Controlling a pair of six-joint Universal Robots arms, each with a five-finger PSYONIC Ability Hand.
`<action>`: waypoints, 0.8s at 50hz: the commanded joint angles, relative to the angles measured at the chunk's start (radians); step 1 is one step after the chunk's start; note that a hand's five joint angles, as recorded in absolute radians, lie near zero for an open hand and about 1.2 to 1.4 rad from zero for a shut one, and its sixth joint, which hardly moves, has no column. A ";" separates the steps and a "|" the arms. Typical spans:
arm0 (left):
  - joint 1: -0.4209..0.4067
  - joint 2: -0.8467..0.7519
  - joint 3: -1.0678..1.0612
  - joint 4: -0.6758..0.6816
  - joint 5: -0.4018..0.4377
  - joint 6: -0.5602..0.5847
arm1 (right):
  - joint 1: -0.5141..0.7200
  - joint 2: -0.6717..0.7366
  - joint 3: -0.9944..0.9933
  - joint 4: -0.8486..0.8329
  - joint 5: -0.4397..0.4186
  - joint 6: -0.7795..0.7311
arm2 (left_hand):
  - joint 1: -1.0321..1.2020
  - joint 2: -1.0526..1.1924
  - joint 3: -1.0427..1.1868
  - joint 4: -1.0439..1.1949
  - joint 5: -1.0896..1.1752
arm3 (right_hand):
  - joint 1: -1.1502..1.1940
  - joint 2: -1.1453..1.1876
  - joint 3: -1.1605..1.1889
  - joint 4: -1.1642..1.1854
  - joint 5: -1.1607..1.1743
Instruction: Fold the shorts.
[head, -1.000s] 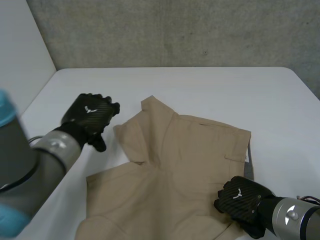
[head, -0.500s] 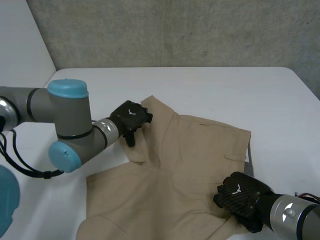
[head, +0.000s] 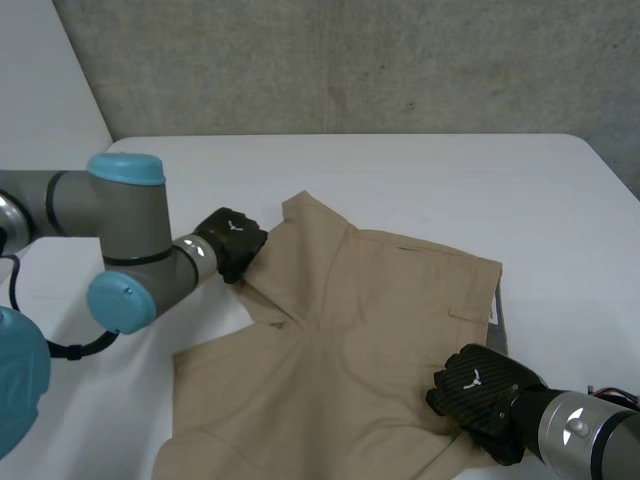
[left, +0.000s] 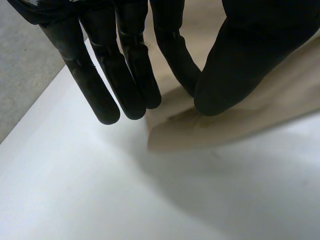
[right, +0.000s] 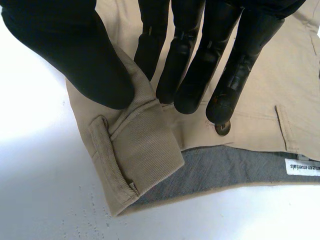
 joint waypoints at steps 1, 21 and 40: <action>0.032 0.088 -0.086 -0.009 0.000 0.003 | 0.000 -0.001 0.000 -0.002 0.000 0.000 | 0.210 0.220 0.227 0.224 0.230 | 0.407 0.221 0.204 0.203 0.234; 0.020 0.148 -0.160 0.143 0.011 -0.012 | 0.005 -0.001 0.000 -0.022 0.000 0.031 | -0.603 -0.593 -0.586 -0.589 -0.583 | 0.407 0.221 0.204 0.203 0.234; 0.008 0.033 -0.089 0.158 0.060 -0.023 | 0.000 0.001 0.001 -0.028 0.000 0.032 | -0.359 -0.349 -0.343 -0.345 -0.340 | 0.407 0.221 0.204 0.203 0.234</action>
